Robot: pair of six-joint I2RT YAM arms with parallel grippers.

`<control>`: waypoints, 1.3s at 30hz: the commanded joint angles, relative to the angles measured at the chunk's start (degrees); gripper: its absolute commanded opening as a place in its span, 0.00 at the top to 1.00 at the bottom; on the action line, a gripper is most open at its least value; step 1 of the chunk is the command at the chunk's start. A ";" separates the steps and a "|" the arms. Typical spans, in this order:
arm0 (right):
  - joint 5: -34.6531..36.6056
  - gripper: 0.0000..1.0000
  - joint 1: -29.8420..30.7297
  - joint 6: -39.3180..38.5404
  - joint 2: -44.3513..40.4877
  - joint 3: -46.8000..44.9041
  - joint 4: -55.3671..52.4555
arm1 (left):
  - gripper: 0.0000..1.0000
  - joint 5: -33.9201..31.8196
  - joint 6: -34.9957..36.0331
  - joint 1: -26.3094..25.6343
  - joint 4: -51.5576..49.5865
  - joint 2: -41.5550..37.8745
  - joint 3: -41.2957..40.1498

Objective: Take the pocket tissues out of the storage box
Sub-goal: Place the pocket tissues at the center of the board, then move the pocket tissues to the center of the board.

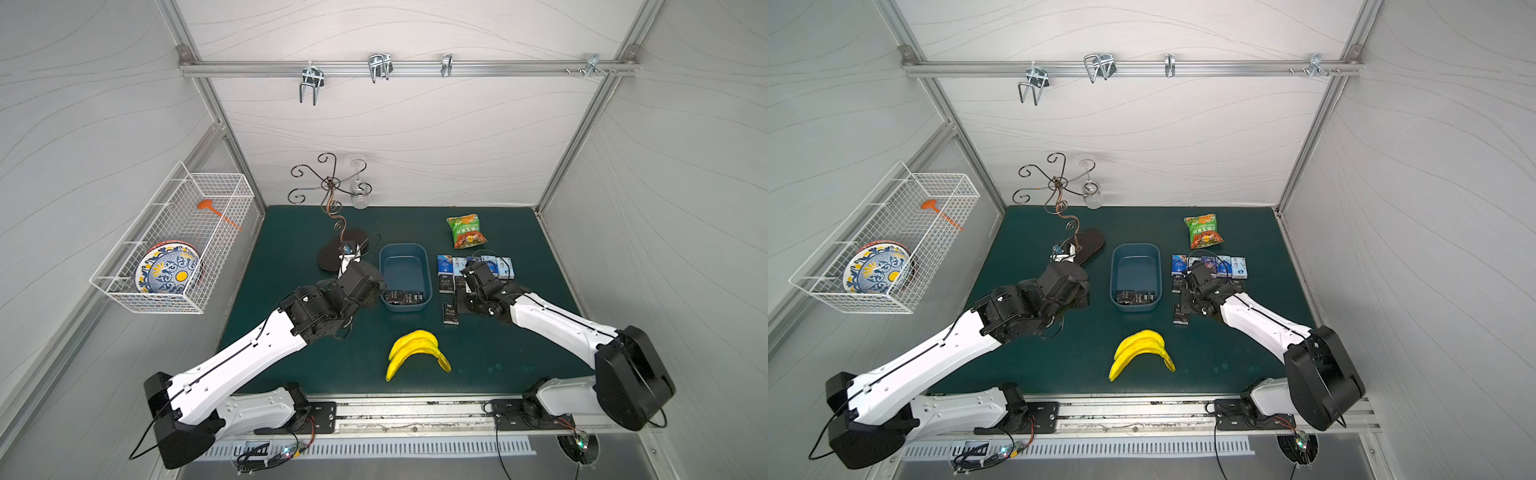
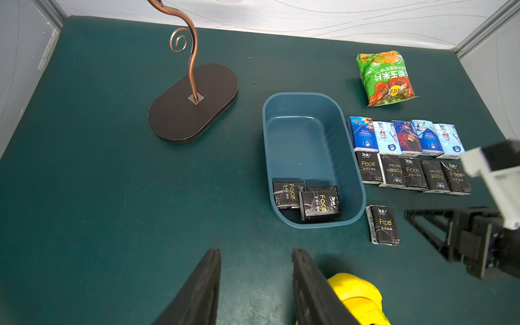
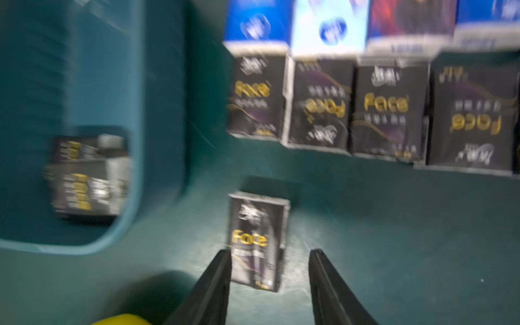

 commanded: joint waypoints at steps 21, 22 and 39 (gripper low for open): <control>-4.72 0.65 -3.40 1.36 15.09 -1.72 12.74 | 0.54 -0.83 0.74 0.27 1.52 -0.70 1.75; -4.69 0.65 -3.59 1.02 15.21 -1.49 12.59 | 0.54 -0.90 0.74 0.27 1.52 -0.70 1.75; -3.87 0.54 -4.23 -2.27 5.72 2.44 4.87 | 0.54 -0.94 0.74 0.27 2.13 -0.33 1.38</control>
